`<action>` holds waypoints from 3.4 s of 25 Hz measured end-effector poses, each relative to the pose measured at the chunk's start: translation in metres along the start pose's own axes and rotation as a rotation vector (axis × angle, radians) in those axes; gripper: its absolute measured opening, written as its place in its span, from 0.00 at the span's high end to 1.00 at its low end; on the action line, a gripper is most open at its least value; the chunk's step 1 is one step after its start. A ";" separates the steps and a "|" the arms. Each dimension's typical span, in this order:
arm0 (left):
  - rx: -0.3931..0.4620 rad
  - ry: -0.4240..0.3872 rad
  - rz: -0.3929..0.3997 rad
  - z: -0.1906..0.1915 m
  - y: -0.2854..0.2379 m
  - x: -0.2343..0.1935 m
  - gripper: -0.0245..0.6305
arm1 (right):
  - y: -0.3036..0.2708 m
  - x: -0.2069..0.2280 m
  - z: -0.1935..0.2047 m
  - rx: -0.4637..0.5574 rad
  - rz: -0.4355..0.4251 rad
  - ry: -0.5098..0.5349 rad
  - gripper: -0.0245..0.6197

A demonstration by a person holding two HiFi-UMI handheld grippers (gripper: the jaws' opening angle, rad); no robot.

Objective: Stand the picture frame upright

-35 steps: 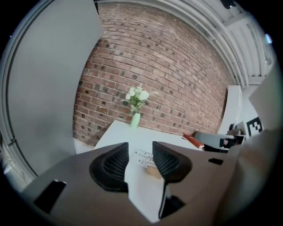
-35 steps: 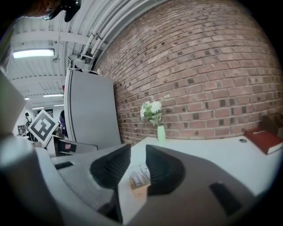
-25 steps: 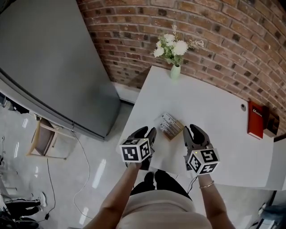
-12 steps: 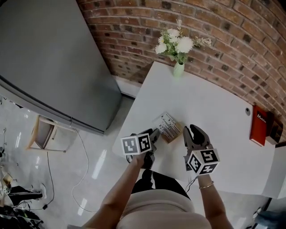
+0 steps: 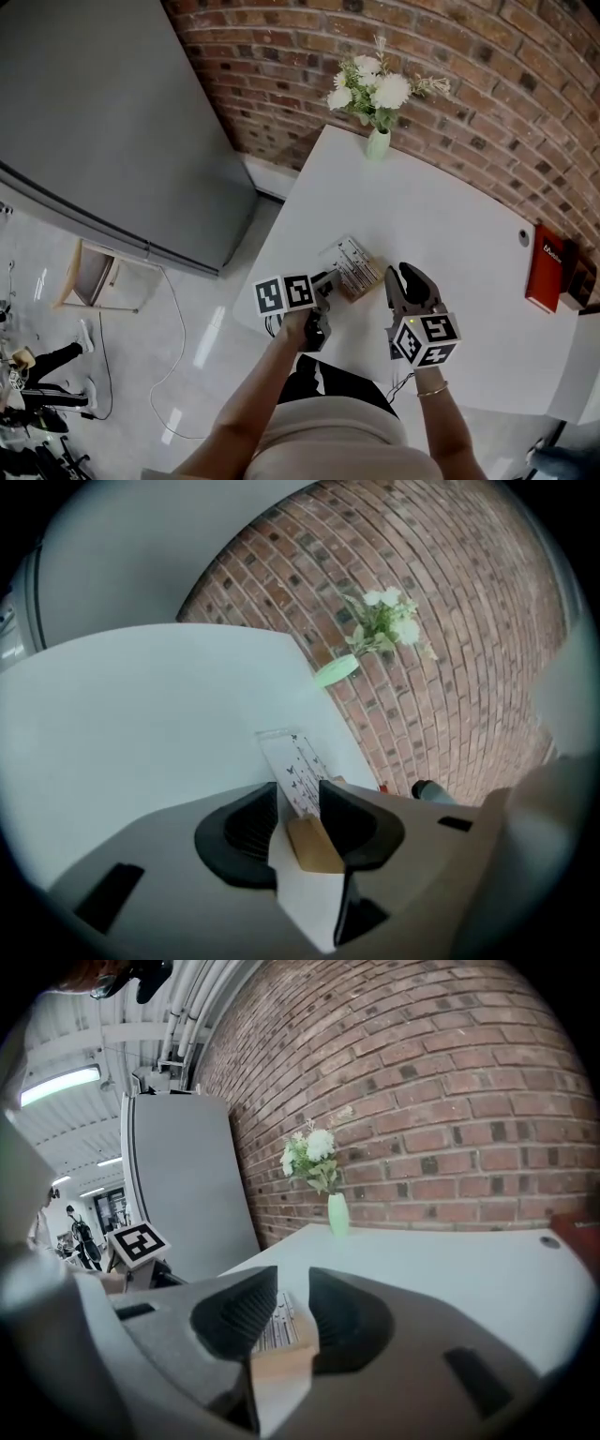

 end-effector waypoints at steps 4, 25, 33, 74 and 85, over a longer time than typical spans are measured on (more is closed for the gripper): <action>-0.017 0.062 0.017 0.002 -0.004 -0.001 0.76 | 0.000 0.004 0.000 -0.004 0.002 -0.004 0.82; -0.032 0.166 0.056 0.004 -0.017 -0.003 0.85 | -0.028 0.006 0.026 -0.305 -0.039 0.135 0.82; -0.031 0.160 0.053 0.005 -0.017 -0.003 0.85 | -0.055 0.011 0.035 -0.486 -0.039 0.227 0.80; -0.054 -0.366 0.046 -0.012 -0.007 0.053 0.91 | -0.034 0.017 0.039 -0.323 0.124 0.218 0.89; -0.128 -0.679 0.079 -0.003 -0.008 0.079 0.91 | 0.001 0.018 0.052 -0.212 0.219 0.139 0.89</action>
Point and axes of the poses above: the fingertips, and each gripper's own axes: y backward along the fingers, x to its right, z out of its underside, the point moved 5 cm from there along y, backward along the fingers, and after that the axes turned 9 degrees about -y, right-handed, at the moved point
